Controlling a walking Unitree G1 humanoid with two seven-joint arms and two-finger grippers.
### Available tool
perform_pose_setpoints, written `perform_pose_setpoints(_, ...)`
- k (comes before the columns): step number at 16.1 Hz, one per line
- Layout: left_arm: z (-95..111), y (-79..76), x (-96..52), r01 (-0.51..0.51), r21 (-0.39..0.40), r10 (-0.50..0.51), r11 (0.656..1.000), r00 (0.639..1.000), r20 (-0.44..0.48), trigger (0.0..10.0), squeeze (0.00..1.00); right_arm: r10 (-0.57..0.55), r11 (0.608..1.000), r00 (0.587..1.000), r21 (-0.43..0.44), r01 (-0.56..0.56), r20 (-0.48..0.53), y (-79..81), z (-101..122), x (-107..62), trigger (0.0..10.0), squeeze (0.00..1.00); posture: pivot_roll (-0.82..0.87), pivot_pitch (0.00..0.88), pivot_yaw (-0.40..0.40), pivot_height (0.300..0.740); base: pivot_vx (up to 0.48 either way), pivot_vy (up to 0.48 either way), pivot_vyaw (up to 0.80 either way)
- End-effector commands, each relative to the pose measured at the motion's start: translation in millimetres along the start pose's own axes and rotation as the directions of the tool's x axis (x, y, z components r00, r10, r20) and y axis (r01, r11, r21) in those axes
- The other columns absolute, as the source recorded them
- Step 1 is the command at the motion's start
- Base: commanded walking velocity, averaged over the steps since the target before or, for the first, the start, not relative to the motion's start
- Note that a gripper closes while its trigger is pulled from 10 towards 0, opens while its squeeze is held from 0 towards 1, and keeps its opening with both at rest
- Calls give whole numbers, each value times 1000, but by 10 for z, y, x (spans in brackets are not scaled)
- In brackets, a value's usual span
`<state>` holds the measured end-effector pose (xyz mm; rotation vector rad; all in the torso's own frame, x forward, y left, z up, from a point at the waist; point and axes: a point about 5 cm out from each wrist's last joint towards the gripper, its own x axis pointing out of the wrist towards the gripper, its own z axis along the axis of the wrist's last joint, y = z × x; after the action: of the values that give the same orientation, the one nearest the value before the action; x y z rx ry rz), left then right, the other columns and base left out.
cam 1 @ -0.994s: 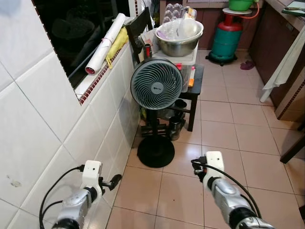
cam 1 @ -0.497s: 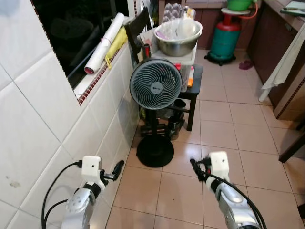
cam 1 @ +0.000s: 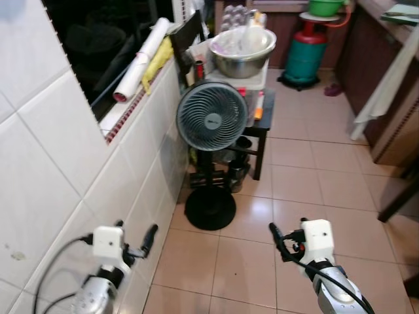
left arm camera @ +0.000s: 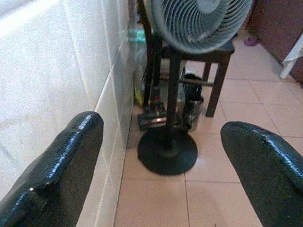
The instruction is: Setting the table
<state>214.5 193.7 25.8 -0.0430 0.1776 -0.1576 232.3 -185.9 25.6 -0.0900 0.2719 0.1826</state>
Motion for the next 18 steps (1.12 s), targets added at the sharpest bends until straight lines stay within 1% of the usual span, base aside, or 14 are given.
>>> perform_pose_setpoints(1, 40, 10, -27, 4, 19, -4, 1000, 1000, 9, 10000, 0, 21, 1000, 999, -4, -21, 29, 12, 104, 0, 10000, 1000, 4, 0, 32, 740, 0, 0, 0)
perform_pose_setpoints(2, 81, 27, -63, -27, 8, 26, 1000, 998, 56, 10000, 0, 27, 998, 999, 55, -28, 20, -7, 131, -15, 10000, 1000, 6, 0, 27, 740, 0, 0, 0)
perform_pose_setpoints(3, 86, 27, -103, -13, 5, 13, 1000, 999, 47, 10000, 0, 37, 995, 999, 89, -40, 34, -18, 167, -37, 10000, 1000, 9, 0, 21, 740, 0, 0, 0)
perform_pose_setpoints(5, 95, 33, -164, 12, 10, -12, 1000, 1000, 9, 10000, 0, 48, 996, 997, 75, -52, 63, 4, 208, -96, 10000, 1000, 9, 0, 21, 740, 0, 0, 0)
perform_pose_setpoints(6, 106, 28, -170, 4, 4, -4, 1000, 1000, 9, 10000, 0, 45, 996, 996, 74, -51, 77, 34, 225, -123, 10000, 1000, 8, 0, 24, 740, 0, 0, 0)
perform_pose_setpoints(7, 110, 16, -167, -4, -9, 4, 1000, 1000, 12, 10000, 0, 43, 996, 996, 79, -50, 83, 48, 235, -134, 10000, 1000, 8, 0, 24, 740, 0, 0, 0)
perform_pose_setpoints(9, 108, -58, -151, -33, -63, 34, 997, 999, 14, 10000, 0, 38, 994, 993, 101, -49, 108, 96, 282, -171, 10000, 1000, -1, 0, 29, 740, 0, 0, 0)
perform_pose_setpoints(11, 112, -39, -151, -70, -51, 70, 996, 998, 3, 10000, 0, 3, 991, 993, 135, -19, 117, 108, 291, -188, 10000, 1000, 5, 0, 31, 740, 0, 0, 0)
perform_pose_setpoints(12, 127, -44, -147, -63, -44, 63, 997, 998, 4, 10000, 0, -12, 990, 992, 144, -6, 127, 112, 308, -190, 10000, 1000, 7, 0, 34, 740, 0, 0, 0)
perform_pose_setpoints(13, 139, -61, -141, -48, -47, 49, 998, 999, 10, 10000, 0, -24, 989, 991, 145, 5, 129, 113, 319, -190, 10000, 839, 6, 0, 36, 740, 0, 0, 0)
perform_pose_setpoints(14, 163, -68, -136, -43, -61, 45, 997, 999, 25, 10000, 0, -24, 989, 991, 147, 4, 134, 114, 333, -191, 10000, 0, 6, 0, 36, 740, 0, 0, 0)
perform_pose_setpoints(16, 201, -43, -112, -56, -76, 60, 996, 997, 44, 10000, 0, -38, 987, 990, 160, 16, 139, 100, 355, -177, 10000, 0, 7, 0, 39, 740, 0, 0, 0)
perform_pose_setpoints(18, 214, -55, -75, -47, -75, 51, 996, 998, 41, 10000, 0, -46, 985, 991, 170, 24, 125, 106, 351, -147, 10000, 0, 7, 0, 39, 740, 0, 0, 0)
